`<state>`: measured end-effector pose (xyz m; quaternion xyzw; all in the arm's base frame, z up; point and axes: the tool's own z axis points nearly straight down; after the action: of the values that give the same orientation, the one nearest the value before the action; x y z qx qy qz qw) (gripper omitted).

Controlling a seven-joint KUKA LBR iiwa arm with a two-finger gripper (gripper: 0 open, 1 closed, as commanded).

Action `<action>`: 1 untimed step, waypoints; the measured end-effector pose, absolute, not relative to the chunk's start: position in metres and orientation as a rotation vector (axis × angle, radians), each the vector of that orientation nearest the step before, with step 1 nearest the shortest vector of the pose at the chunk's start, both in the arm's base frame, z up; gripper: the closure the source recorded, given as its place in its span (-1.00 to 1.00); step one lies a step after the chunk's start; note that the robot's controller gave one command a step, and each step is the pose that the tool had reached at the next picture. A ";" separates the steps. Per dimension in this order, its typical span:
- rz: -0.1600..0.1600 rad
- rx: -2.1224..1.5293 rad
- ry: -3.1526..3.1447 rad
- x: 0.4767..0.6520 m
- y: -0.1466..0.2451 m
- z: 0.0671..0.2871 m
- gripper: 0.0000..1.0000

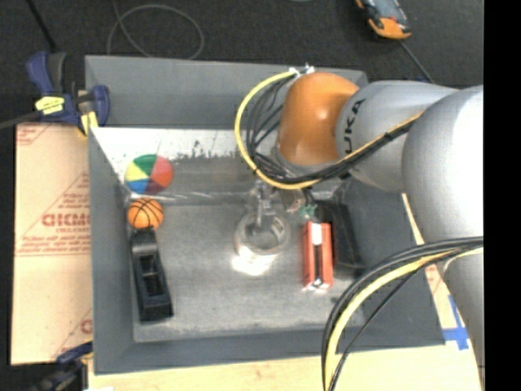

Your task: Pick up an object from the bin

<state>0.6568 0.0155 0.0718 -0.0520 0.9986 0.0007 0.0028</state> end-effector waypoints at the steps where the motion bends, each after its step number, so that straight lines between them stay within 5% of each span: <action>1: 0.003 -0.162 3.132 0.657 0.016 0.072 1.00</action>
Offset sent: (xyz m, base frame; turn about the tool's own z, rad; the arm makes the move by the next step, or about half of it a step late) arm 0.0001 -0.0001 0.0081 0.0000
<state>0.6568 0.0155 0.0718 -0.0516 0.9987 0.0008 0.0028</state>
